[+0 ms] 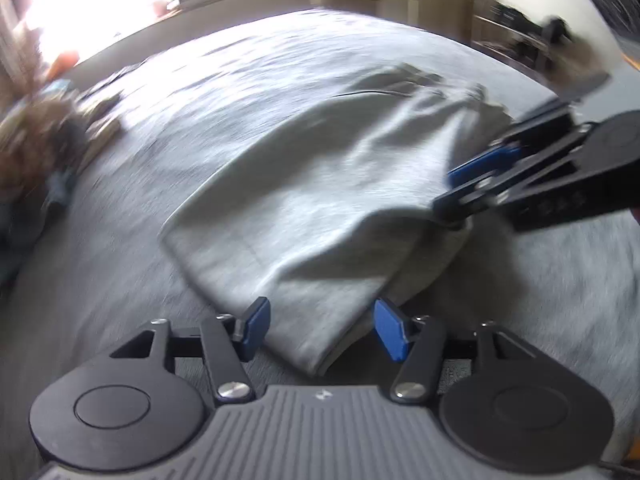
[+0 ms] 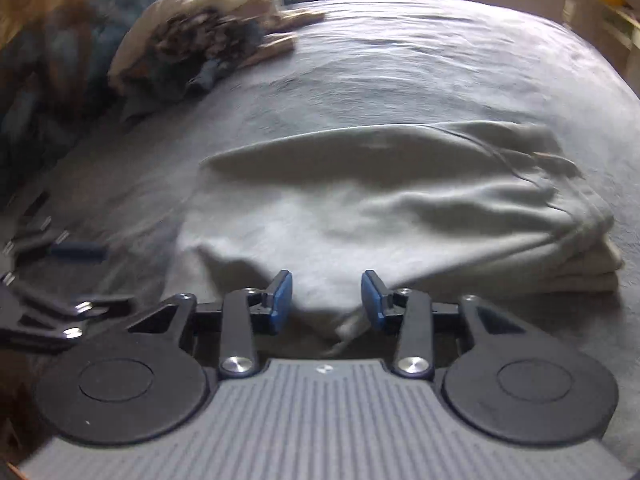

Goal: Fold clothes

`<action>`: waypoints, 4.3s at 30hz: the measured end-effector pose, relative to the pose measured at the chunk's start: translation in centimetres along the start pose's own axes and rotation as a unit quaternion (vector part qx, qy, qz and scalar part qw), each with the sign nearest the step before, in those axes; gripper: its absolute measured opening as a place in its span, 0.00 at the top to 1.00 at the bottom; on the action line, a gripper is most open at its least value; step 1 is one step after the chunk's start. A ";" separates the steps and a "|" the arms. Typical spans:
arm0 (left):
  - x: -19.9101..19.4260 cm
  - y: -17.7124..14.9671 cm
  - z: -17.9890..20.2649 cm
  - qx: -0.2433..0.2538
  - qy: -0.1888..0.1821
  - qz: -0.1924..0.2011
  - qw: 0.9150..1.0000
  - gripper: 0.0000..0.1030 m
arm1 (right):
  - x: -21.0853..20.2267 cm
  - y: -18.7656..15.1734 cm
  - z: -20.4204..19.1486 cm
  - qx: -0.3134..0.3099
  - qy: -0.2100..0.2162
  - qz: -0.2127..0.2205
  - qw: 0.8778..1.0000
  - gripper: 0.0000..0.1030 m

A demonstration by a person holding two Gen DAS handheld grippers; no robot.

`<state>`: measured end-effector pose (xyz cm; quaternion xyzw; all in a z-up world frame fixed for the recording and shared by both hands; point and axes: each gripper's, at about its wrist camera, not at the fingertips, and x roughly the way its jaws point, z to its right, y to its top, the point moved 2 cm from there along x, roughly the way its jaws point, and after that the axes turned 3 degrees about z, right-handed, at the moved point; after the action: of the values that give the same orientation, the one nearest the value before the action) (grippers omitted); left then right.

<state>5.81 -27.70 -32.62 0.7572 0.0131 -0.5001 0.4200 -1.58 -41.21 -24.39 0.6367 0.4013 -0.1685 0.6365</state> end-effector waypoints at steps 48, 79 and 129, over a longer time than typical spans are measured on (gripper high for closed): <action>1.6 -4.6 0.4 0.259 -0.100 0.067 0.958 0.97 | 4.0 -3.3 -5.2 -0.259 -0.179 -0.041 0.948 0.98; 8.0 -7.3 -13.1 -0.408 -0.156 -0.087 0.895 0.58 | 24.2 14.0 -0.5 0.043 0.034 -0.039 0.998 0.73; 6.3 -0.5 2.1 0.049 -0.024 -0.037 0.998 0.44 | 2.7 -3.9 4.9 -0.455 0.102 0.049 0.883 0.54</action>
<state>7.16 -31.29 -38.03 0.7634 0.0066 -0.5336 0.3640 -1.24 -45.57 -29.63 0.3094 0.4649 0.1301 0.8193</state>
